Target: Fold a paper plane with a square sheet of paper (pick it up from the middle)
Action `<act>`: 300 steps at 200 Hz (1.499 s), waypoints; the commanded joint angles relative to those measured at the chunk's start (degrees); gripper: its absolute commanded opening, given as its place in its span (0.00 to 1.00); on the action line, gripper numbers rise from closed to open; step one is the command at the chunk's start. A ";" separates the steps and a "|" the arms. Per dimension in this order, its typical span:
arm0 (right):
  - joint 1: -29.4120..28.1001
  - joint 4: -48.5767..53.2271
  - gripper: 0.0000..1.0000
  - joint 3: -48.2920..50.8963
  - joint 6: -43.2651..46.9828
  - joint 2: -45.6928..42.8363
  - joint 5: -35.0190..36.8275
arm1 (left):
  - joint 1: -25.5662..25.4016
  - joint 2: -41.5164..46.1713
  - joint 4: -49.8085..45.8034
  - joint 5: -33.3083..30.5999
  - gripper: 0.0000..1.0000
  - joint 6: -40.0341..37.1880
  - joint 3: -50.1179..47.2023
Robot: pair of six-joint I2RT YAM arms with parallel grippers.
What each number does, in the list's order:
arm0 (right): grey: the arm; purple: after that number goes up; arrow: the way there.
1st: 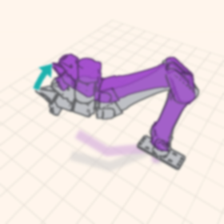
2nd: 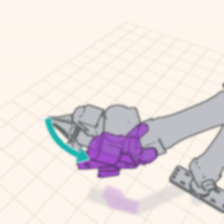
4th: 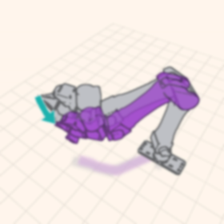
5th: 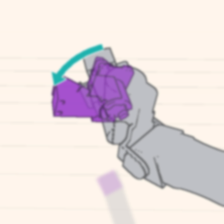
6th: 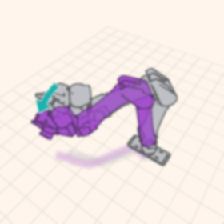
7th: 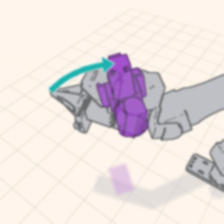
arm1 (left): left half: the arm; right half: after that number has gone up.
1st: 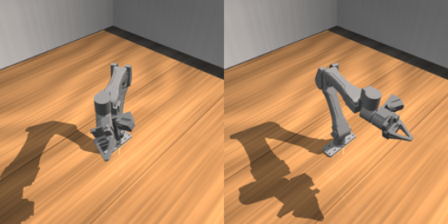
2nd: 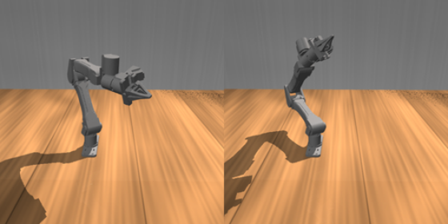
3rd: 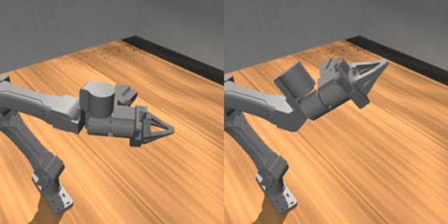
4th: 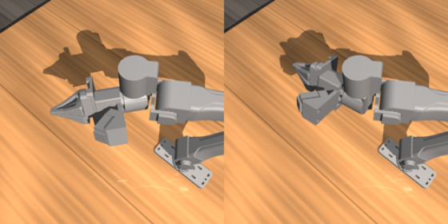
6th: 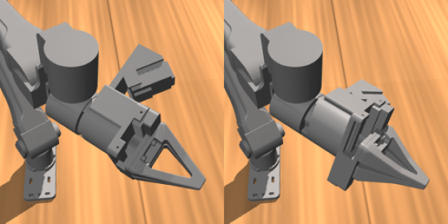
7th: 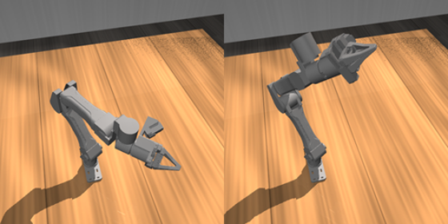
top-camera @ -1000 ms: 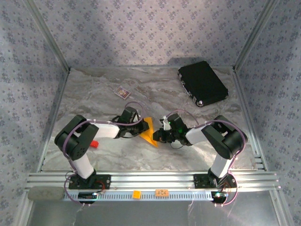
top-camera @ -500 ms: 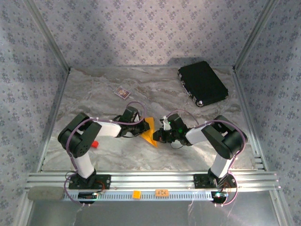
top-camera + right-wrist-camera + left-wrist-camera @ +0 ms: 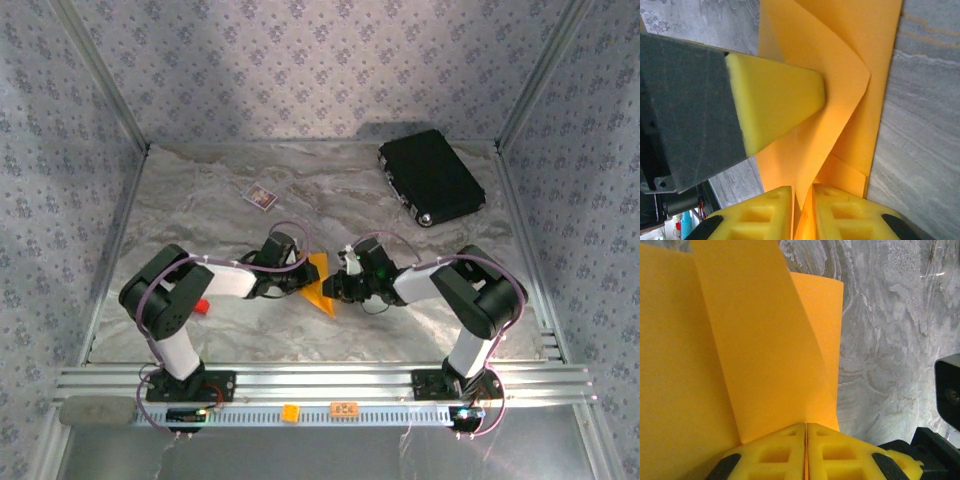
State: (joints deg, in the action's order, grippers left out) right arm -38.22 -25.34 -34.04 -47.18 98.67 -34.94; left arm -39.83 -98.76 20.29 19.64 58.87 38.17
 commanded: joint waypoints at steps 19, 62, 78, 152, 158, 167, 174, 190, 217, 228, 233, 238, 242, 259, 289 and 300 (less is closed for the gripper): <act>0.65 5.71 0.18 -1.92 0.23 -0.19 1.37 | -0.70 2.88 0.99 -2.53 0.10 1.10 -1.83; 0.39 3.72 0.10 -0.60 -1.12 0.78 0.85 | -0.94 6.26 0.81 -4.63 0.16 1.46 -3.08; 0.56 3.23 0.08 0.46 -1.30 0.47 1.29 | -0.86 8.79 -0.14 -6.47 0.20 1.35 -4.18; 0.65 3.18 0.05 0.69 -1.16 1.43 0.93 | -0.85 13.99 -2.58 -8.59 0.18 0.92 -7.39; 0.68 3.19 0.05 0.60 -1.07 1.51 0.87 | -0.85 13.97 -2.52 -8.20 0.17 0.61 -7.07; 0.62 3.19 0.05 0.43 -0.87 1.55 0.59 | -0.77 13.68 -2.82 -7.81 0.17 0.11 -6.36; 0.68 3.27 0.05 0.23 -0.74 1.69 0.25 | -0.84 13.48 -3.13 -7.48 0.17 -0.32 -5.79; 0.69 3.81 0.05 -0.01 -0.55 1.96 0.14 | -0.80 12.49 -3.25 -6.34 0.17 -1.03 -4.25; 0.97 2.96 0.04 0.04 -0.59 2.31 -0.56 | -0.70 8.96 -2.32 -3.77 0.16 -1.35 -1.81; 1.12 2.67 0.04 0.03 -0.62 2.50 -0.97 | -0.74 7.21 -1.06 -2.89 0.15 -1.07 -1.08; 1.13 2.56 0.05 0.03 -0.54 2.68 -1.22 | -0.70 6.45 -0.44 -2.55 0.15 -0.91 -0.82; 1.25 2.58 0.05 -0.03 -0.49 2.68 -1.35 | -0.68 5.65 -0.02 -2.23 0.15 -0.80 -0.48; 1.32 2.58 0.05 -0.01 -0.43 2.75 -1.36 | -0.68 5.08 0.09 -1.97 0.15 -0.78 -0.14; 1.51 2.50 0.05 0.21 -0.42 2.84 -1.24 | -0.64 2.37 -0.42 -1.41 0.14 -0.61 1.43; 1.87 2.32 0.05 0.31 -0.30 3.13 -1.62 | -0.51 -0.44 -0.32 -1.71 0.12 0.17 2.12; 1.98 2.32 0.05 0.38 -0.26 3.26 -1.79 | -0.43 -0.89 -1.20 -2.35 0.11 0.28 2.08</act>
State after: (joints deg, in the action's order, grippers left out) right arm -36.77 -25.02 -33.91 -48.18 99.94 -37.36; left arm -40.27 -98.45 19.55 17.12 59.05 38.94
